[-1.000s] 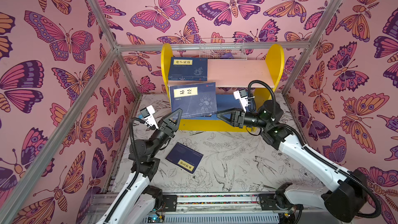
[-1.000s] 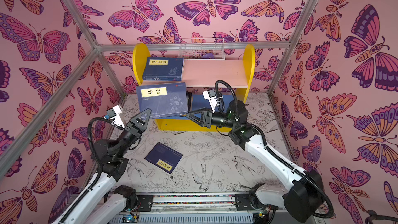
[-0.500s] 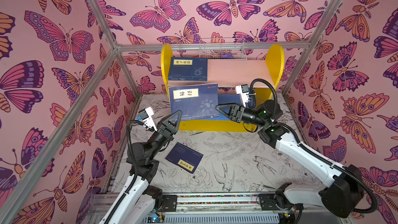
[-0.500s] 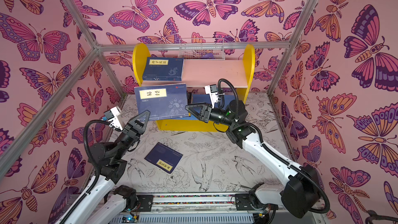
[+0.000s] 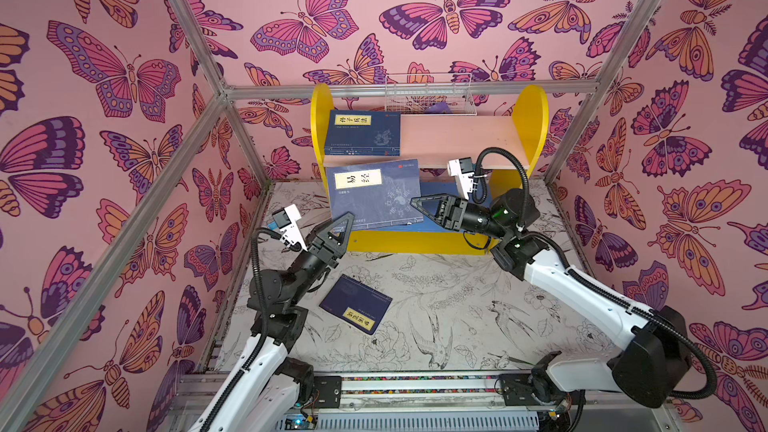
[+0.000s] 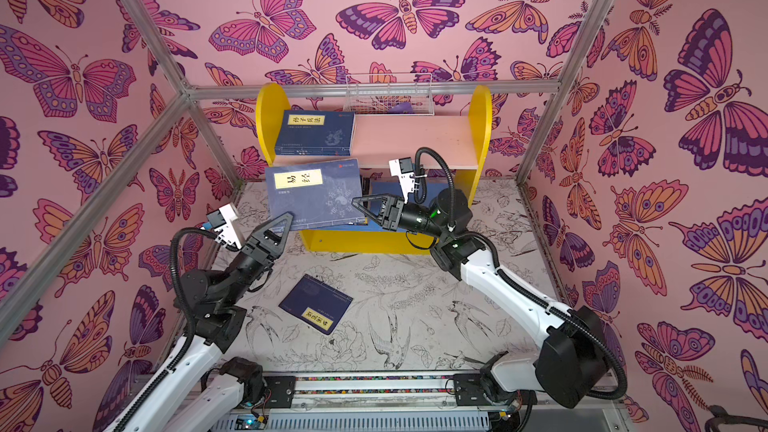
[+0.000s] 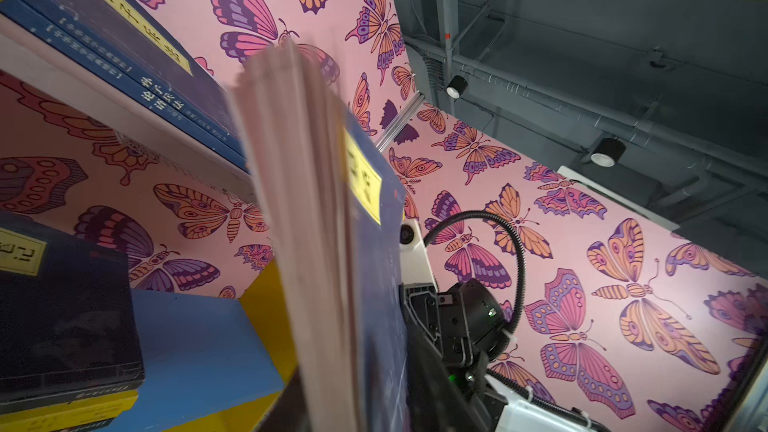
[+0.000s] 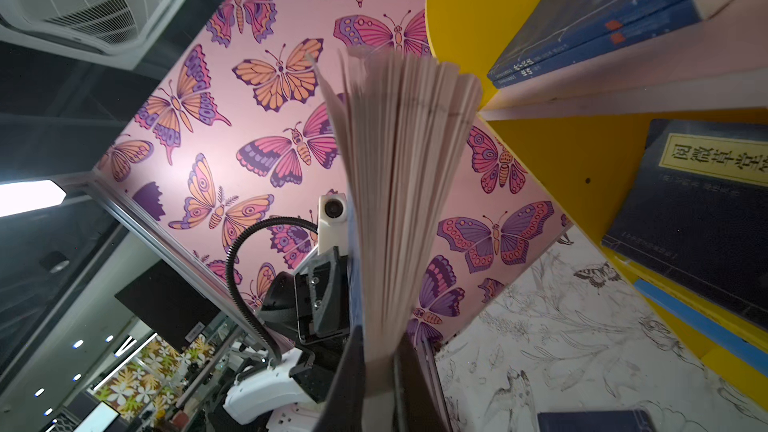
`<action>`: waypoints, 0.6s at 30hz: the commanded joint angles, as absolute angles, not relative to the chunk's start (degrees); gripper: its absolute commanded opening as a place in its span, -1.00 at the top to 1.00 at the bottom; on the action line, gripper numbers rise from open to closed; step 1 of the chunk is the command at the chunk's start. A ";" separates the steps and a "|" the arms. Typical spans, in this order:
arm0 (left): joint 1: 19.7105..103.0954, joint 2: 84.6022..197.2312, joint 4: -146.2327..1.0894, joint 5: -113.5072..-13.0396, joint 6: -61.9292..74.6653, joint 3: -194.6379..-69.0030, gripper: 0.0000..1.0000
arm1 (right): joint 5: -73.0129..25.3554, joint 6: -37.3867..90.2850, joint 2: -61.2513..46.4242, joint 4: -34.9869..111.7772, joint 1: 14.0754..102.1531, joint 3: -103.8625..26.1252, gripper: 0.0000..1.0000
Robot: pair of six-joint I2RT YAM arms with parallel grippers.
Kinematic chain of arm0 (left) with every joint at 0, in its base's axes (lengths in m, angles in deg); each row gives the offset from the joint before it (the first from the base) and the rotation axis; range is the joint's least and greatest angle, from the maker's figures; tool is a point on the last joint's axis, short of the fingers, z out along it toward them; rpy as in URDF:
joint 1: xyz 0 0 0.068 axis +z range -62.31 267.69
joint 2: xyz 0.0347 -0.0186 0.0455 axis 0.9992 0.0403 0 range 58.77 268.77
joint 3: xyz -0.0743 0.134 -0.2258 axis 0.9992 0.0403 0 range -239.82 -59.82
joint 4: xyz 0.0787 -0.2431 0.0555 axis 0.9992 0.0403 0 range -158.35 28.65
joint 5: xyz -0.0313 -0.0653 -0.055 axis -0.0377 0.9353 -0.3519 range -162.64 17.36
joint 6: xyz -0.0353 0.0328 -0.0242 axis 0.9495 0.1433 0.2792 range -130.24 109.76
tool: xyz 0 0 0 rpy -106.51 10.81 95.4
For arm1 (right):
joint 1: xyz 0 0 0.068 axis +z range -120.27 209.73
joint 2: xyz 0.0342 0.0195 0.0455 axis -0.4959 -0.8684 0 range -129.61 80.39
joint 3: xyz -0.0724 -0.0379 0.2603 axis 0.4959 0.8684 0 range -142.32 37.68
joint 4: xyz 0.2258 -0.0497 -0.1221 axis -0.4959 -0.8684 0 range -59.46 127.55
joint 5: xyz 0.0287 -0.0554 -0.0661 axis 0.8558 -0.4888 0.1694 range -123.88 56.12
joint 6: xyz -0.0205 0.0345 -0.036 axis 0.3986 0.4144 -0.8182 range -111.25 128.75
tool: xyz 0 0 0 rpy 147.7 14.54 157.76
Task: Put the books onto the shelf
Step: 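Carry the book onto the upper shelf with the right gripper while the left gripper releases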
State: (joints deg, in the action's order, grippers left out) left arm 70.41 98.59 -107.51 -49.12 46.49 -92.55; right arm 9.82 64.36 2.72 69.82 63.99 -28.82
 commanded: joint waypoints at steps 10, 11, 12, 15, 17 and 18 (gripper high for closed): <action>70.25 86.90 -83.41 -59.27 42.13 -89.50 -0.30 | 3.30 41.01 -10.89 42.62 60.25 -68.93 1.00; 70.29 86.35 -82.97 -59.66 42.27 -89.11 -0.30 | 1.39 40.40 -13.73 40.89 60.15 -72.28 1.00; 70.28 85.91 -82.40 -60.00 42.40 -88.92 -0.30 | 1.45 40.41 -15.90 40.78 59.97 -74.63 1.00; 70.26 85.12 -81.67 -60.34 42.67 -88.24 -0.31 | 2.03 41.98 -21.87 43.16 59.79 -80.06 1.00; 70.27 85.31 -81.54 -59.93 42.91 -88.04 -0.31 | 2.49 43.80 -25.07 45.60 59.80 -82.73 1.00; 70.29 85.32 -81.54 -59.75 43.00 -87.95 -0.31 | 2.72 44.97 -25.89 47.80 59.79 -82.92 1.00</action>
State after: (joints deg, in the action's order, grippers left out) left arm 70.39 85.84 -82.74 -59.21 43.17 -88.79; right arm 3.26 43.91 -23.38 45.16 60.15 -80.57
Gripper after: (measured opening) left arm 0.654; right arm 0.122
